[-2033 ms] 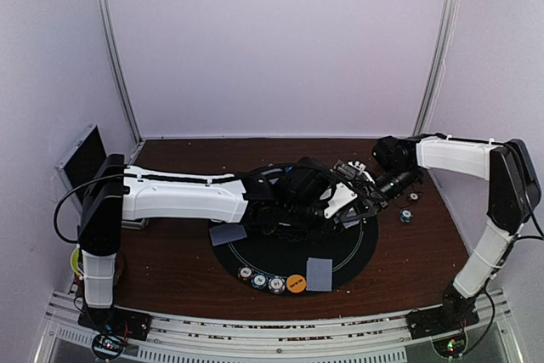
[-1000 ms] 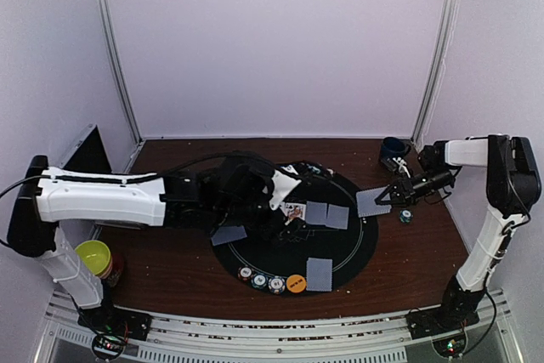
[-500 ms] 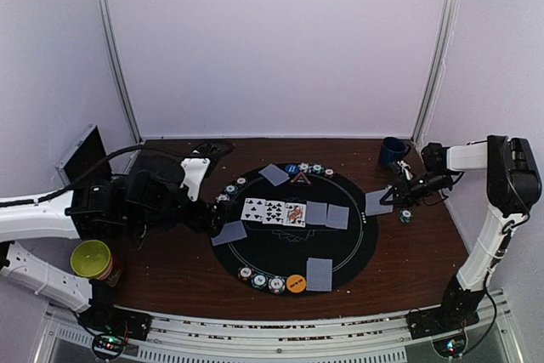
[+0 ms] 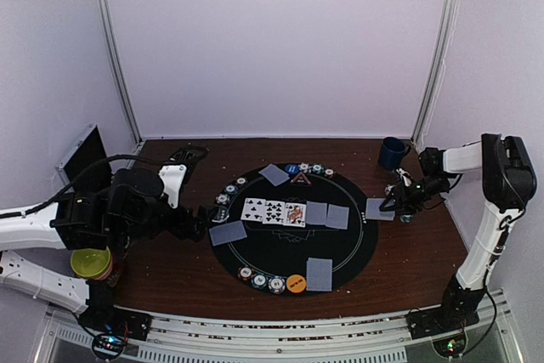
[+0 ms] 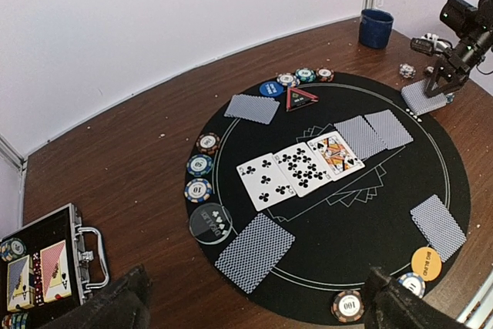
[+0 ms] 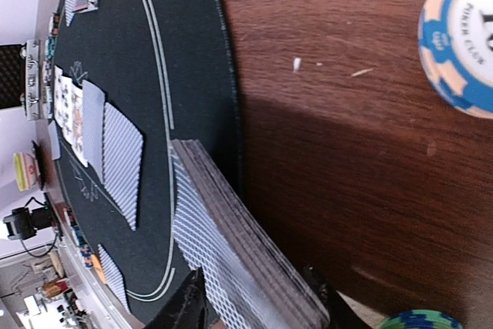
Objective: Distribute texas hold em gaming equipment
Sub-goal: Place the poker card at the center of the board.
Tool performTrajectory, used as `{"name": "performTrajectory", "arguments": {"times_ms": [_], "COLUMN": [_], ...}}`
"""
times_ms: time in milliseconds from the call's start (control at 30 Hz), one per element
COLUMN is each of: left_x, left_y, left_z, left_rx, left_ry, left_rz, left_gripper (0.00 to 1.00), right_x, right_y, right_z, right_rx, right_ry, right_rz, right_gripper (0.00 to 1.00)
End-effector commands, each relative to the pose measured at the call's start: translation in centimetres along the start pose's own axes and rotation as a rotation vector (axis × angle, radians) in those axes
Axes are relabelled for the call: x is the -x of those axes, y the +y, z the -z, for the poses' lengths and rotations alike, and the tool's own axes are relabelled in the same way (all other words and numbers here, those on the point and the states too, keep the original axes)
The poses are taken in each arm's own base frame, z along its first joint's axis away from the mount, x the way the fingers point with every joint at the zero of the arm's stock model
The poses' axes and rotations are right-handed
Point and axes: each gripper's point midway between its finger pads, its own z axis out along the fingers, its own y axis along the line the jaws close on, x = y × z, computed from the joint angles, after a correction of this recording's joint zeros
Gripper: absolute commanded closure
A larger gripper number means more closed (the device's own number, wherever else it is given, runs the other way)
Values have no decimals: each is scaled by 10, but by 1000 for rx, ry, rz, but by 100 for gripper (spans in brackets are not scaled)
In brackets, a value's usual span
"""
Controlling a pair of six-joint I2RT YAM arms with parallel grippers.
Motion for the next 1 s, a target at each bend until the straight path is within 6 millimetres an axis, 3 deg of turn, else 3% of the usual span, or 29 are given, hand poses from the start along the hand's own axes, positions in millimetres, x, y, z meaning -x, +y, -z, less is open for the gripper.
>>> {"name": "performTrajectory", "arguments": {"times_ms": [0,433,500,567,633,767,967], "left_x": [2,5,5,8,10,22,37], "left_y": [5,10,13,18,28,54,90], "left_z": [2,6,7,11,16,31,51], "left_rx": [16,27,38,60,108,229,398], "left_ry": [-25,-37,-33,-31,-24,-29,-44], "left_rz": [36,45,48,59,69,68,84], "left_gripper": [2,2,2,2,2,2,2], "right_x": [5,26,30,33,37,48,48], "right_y": [-4,5,8,11,17,40,81], "right_z": [11,50,57,67,78,117,208], "right_rx": [-84,-214,-232,-256,-274,-337,-534], "right_ry": [-30,-169,-189,-217,-248,-368,-679], "right_rz": [31,121,142,163,190,280,445], "right_gripper": [56,37,28,2,0,0,0]}}
